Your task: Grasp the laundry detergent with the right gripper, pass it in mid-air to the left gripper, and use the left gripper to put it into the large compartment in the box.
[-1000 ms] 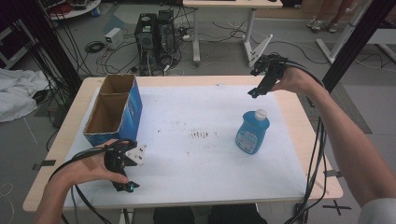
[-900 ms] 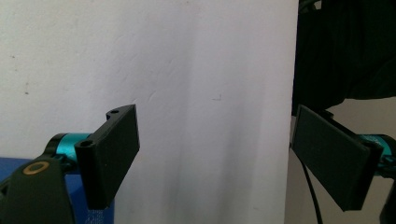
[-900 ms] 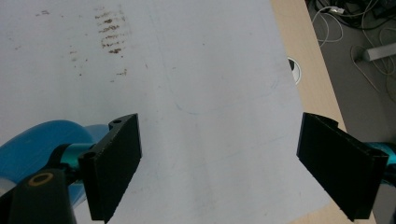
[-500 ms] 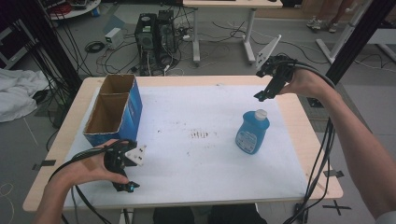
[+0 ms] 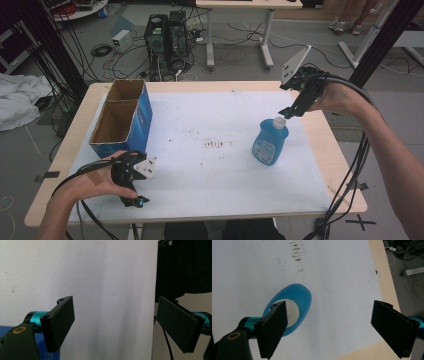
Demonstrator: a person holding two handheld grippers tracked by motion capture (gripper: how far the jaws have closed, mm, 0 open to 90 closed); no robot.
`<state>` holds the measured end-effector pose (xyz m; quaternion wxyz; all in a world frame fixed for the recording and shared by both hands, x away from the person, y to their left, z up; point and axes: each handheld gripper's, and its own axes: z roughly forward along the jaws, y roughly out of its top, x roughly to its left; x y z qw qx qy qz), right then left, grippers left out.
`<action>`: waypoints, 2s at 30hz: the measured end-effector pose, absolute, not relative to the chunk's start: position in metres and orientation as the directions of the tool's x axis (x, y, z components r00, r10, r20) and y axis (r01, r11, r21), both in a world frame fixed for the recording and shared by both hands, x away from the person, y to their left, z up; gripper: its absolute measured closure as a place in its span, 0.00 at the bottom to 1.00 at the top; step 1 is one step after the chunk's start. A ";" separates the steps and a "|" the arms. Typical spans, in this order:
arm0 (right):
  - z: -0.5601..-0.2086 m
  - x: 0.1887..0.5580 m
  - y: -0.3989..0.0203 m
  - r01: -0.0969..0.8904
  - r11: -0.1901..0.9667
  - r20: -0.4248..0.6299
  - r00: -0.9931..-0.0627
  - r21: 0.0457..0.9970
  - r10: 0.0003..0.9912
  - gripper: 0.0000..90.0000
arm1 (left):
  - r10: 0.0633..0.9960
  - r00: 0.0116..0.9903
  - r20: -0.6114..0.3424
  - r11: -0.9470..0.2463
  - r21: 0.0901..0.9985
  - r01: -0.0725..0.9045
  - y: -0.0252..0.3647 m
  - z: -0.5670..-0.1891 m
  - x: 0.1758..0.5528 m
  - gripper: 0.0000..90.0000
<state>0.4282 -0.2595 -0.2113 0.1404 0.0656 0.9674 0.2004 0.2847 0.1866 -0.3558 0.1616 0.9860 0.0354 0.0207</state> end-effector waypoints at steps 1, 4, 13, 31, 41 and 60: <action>-0.211 0.426 -0.261 0.068 0.913 -0.247 -0.952 0.403 0.180 0.15 | 0.080 0.996 0.029 -0.944 0.323 0.066 0.187 -0.356 0.284 0.17; -0.210 0.419 -0.263 0.066 0.909 -0.241 -0.954 0.410 0.178 0.15 | 0.081 0.996 0.029 -0.943 0.325 0.068 0.187 -0.356 0.284 0.17; -0.212 0.392 -0.261 0.046 0.919 -0.262 -0.952 0.392 0.159 0.15 | 0.074 0.997 0.032 -0.946 0.317 0.060 0.186 -0.356 0.284 0.17; -0.233 0.375 -0.271 0.240 0.878 -0.173 -0.926 0.414 0.335 0.15 | 0.084 0.996 0.032 -0.938 0.341 0.068 0.188 -0.360 0.282 0.17; -0.235 0.369 -0.276 0.433 0.805 -0.133 -0.843 0.406 0.521 0.15 | 0.088 0.995 0.036 -0.936 0.345 0.071 0.189 -0.361 0.279 0.17; -0.251 0.362 -0.281 0.519 0.742 -0.095 -0.789 0.425 0.607 0.15 | 0.085 0.995 0.042 -0.934 0.353 0.065 0.190 -0.363 0.279 0.17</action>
